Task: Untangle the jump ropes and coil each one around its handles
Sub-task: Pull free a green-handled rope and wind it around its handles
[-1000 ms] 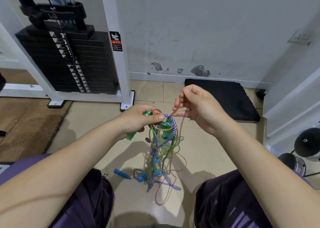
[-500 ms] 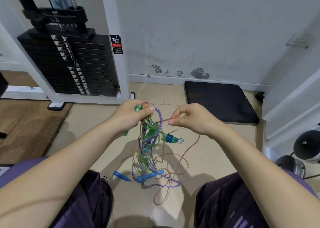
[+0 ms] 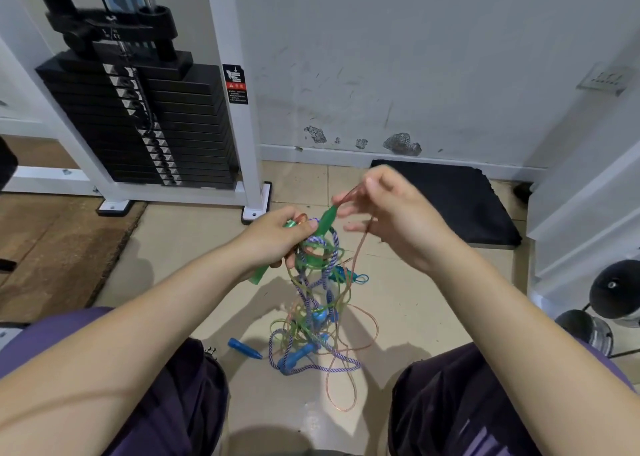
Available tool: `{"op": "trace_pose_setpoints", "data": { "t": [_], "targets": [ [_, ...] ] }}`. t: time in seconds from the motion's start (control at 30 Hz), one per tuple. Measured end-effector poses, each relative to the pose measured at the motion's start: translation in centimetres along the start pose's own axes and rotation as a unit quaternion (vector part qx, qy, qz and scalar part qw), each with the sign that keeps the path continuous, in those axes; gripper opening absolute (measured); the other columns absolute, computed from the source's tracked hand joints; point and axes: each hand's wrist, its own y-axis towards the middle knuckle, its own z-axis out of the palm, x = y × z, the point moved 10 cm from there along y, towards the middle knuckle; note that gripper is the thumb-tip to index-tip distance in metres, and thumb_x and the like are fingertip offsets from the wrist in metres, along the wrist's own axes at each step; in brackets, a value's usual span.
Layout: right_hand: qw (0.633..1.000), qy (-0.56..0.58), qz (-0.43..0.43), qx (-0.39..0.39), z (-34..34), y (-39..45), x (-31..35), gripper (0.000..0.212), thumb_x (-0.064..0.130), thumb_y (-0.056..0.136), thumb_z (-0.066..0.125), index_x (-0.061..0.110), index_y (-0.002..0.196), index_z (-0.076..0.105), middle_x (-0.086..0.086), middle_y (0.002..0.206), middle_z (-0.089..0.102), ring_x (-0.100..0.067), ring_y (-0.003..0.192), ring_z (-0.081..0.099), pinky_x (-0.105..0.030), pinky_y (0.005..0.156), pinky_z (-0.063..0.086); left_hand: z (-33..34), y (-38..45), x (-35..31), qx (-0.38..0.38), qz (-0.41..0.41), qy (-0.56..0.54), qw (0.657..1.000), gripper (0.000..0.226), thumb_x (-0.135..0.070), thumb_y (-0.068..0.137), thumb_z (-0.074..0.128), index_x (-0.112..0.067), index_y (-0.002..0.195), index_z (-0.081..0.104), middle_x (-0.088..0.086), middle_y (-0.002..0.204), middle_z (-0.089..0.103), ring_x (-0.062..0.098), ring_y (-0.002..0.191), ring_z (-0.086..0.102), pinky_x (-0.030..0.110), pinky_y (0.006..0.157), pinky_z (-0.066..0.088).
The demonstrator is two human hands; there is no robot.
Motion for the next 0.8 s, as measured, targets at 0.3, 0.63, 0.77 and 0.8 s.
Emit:
{"op": "trace_pose_setpoints", "data": {
  "t": [0.3,0.63,0.77,0.8],
  "targets": [
    [0.996,-0.079,0.027,-0.033,-2.9,-0.5,0.8,0.024,0.017,0.103,0.043,0.010,0.083,0.052,-0.018,0.085,0.070,-0.026,0.075,0.063,-0.035,0.066,0.051,0.6,-0.9,-1.0,0.036,0.010,0.009,0.999,0.023,-0.031,0.084,0.077,-0.012,0.088,0.065,-0.004,0.062,0.056,0.012,0.046,0.040,0.020,0.042,0.030],
    [0.994,-0.076,0.057,0.057,0.5,-0.8,-1.1,0.014,0.012,0.100,0.051,0.004,0.089,0.056,-0.014,0.088,0.066,-0.027,0.078,0.062,-0.032,0.066,0.055,3.2,-2.2,-3.3,0.176,0.059,-0.095,0.978,0.040,-0.032,0.078,0.082,-0.016,0.112,0.069,0.001,0.087,0.071,0.014,0.081,0.065,0.023,0.072,0.049],
    [0.980,-0.192,0.038,-0.032,-1.4,-0.7,-0.2,0.011,0.015,0.097,0.058,0.010,0.088,0.062,-0.007,0.093,0.067,-0.010,0.081,0.064,-0.008,0.060,0.045,3.1,-2.6,-3.8,0.189,0.064,-0.095,0.975,0.029,-0.006,0.083,0.072,-0.006,0.111,0.063,0.005,0.074,0.065,0.018,0.067,0.064,0.029,0.071,0.054],
    [0.980,-0.192,0.041,-0.023,-1.3,-0.6,-0.4,0.009,0.017,0.096,0.058,0.010,0.092,0.063,-0.007,0.097,0.070,-0.010,0.087,0.066,-0.010,0.068,0.047,3.2,-2.8,-3.9,0.202,0.065,-0.099,0.972,0.026,-0.004,0.085,0.071,-0.007,0.110,0.063,0.007,0.071,0.062,0.020,0.062,0.062,0.029,0.065,0.054]
  ]
}}
